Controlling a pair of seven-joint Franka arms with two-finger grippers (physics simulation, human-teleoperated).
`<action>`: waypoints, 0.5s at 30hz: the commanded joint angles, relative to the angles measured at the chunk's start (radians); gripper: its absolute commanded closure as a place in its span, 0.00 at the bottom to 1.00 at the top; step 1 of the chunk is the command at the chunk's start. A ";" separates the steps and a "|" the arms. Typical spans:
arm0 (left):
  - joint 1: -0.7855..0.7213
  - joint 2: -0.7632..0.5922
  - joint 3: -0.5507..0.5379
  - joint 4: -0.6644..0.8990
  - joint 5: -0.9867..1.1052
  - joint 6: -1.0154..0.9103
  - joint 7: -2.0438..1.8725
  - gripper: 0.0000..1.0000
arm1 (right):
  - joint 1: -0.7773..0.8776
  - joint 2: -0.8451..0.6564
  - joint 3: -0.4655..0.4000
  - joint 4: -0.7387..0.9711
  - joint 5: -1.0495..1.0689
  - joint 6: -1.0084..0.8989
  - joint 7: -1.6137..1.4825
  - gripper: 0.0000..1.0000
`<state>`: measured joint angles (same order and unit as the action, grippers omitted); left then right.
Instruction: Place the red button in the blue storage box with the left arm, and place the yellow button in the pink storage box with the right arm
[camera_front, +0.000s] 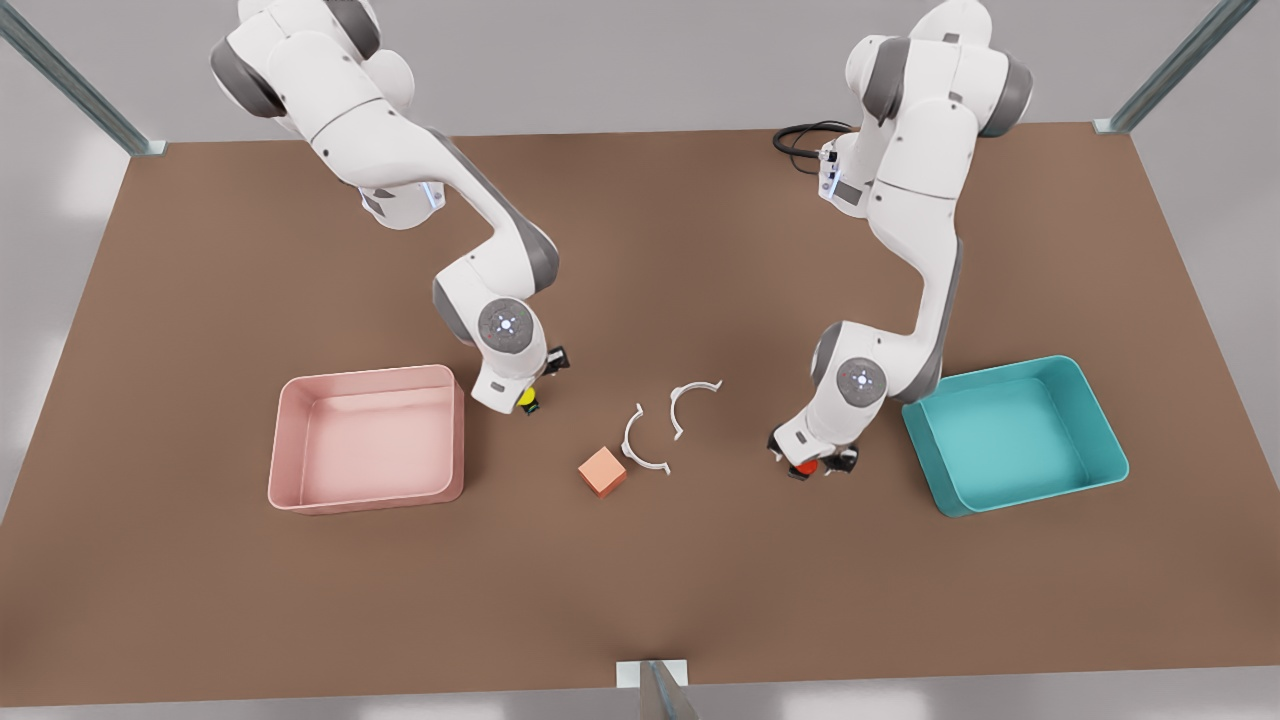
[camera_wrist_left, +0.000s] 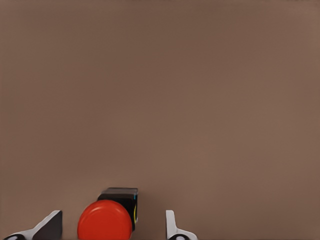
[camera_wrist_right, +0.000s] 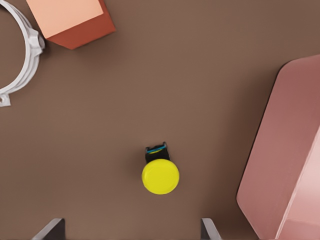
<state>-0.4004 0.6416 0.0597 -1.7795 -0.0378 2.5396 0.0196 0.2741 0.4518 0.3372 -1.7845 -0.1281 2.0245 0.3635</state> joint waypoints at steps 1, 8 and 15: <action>0.000 0.012 0.000 0.018 0.004 0.031 -0.012 0.00 | -0.001 0.019 0.000 -0.004 0.001 0.129 0.150 0.00; 0.011 0.026 0.002 0.008 0.003 0.031 -0.006 0.19 | -0.024 0.084 -0.006 -0.065 -0.024 0.276 0.149 0.00; 0.006 0.026 0.002 -0.012 0.003 0.031 -0.007 0.33 | -0.042 0.031 0.002 -0.165 -0.022 0.301 0.152 0.00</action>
<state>-0.3940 0.6681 0.0613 -1.7915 -0.0367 2.5686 0.0186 0.2371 0.4875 0.3380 -1.9418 -0.1506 2.2762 0.4510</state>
